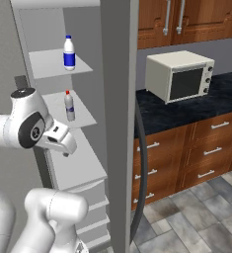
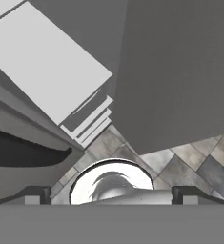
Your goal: Take the bottled waters from the counter and place them in the freezer to freeze. Close the freezer door after placing the bottles.
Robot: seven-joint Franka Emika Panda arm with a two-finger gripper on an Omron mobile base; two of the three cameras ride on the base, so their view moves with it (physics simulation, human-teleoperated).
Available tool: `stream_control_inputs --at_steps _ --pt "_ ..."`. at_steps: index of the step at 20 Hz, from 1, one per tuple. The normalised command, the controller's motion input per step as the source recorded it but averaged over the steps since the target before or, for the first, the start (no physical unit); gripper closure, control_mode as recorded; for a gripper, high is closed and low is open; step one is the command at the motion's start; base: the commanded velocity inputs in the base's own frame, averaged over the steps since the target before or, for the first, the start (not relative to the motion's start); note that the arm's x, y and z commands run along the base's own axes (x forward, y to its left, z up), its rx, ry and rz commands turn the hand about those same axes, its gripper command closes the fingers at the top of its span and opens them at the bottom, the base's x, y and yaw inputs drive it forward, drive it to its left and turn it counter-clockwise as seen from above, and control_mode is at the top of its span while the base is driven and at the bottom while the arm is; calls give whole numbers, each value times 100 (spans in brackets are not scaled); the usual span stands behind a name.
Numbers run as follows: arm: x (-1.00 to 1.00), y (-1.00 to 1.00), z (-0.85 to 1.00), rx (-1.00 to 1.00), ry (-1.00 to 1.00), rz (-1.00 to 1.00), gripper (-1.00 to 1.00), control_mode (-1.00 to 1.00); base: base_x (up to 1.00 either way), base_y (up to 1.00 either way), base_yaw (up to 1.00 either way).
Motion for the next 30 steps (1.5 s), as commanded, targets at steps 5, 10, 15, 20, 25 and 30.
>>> stream_control_inputs --at_steps 5,10,15,20,25,30 --pt "-15 0 -1 0 0 1 -100 -100 0 0 0" --pt "0 0 0 0 0 0 -100 -100 0 0 0" --pt "-7 0 0 0 0 0 -100 100 -33 -2 0" --pt "0 0 0 0 0 0 -100 100 -59 -24 0" --pt "0 0 0 0 0 0 -100 100 -57 -40 0" --pt "0 0 0 0 0 0 -100 100 -40 -61 17"
